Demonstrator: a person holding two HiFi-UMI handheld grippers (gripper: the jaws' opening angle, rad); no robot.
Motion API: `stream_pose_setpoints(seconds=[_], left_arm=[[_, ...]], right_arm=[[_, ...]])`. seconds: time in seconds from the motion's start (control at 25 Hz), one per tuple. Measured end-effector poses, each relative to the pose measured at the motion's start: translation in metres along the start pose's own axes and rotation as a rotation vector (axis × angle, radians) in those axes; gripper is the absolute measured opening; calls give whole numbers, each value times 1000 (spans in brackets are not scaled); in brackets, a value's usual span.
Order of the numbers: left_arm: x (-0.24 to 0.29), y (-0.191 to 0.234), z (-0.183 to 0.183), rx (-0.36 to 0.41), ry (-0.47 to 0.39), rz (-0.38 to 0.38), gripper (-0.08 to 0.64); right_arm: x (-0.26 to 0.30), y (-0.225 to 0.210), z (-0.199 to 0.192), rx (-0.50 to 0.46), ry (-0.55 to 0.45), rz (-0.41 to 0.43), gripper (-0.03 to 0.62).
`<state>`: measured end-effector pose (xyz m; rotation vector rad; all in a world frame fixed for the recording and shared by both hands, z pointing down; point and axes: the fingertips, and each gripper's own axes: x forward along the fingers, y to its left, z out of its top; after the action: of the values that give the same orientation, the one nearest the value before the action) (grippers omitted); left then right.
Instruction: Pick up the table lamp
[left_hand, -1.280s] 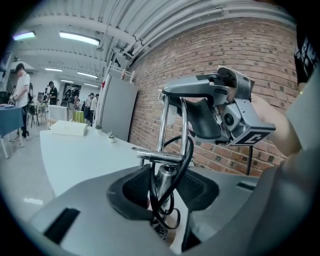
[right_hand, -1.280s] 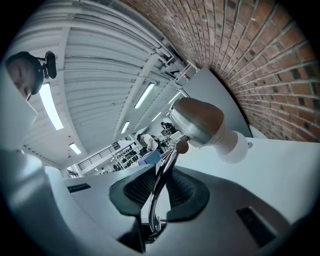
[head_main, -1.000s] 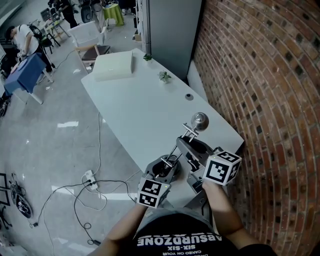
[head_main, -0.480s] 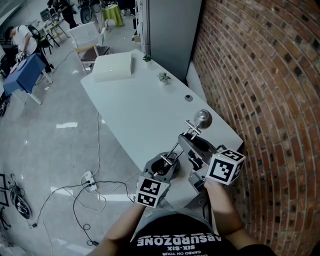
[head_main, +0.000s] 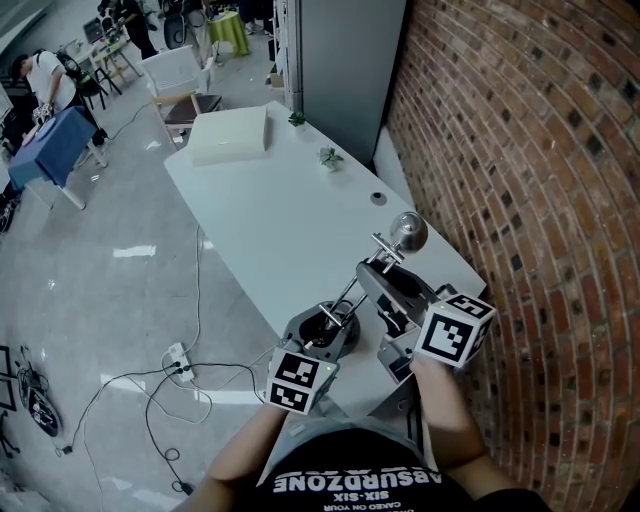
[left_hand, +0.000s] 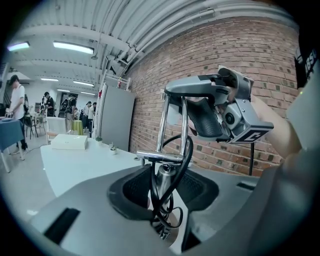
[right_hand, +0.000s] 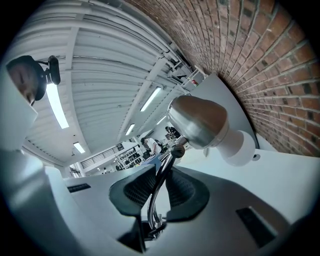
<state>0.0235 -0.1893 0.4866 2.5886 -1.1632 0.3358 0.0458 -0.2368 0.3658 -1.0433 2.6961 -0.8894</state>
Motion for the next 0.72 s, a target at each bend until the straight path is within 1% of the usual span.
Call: stream_pose_setpoints(seconds=[0.44,0.72], left_arm=[[-9,0,28,42,9,4,140],[-18,-1,45,49,15,-30,140]], right_arm=[[-3,16,25,-15,-41,30,63],[-5,30,40,-30,-67,46,69]])
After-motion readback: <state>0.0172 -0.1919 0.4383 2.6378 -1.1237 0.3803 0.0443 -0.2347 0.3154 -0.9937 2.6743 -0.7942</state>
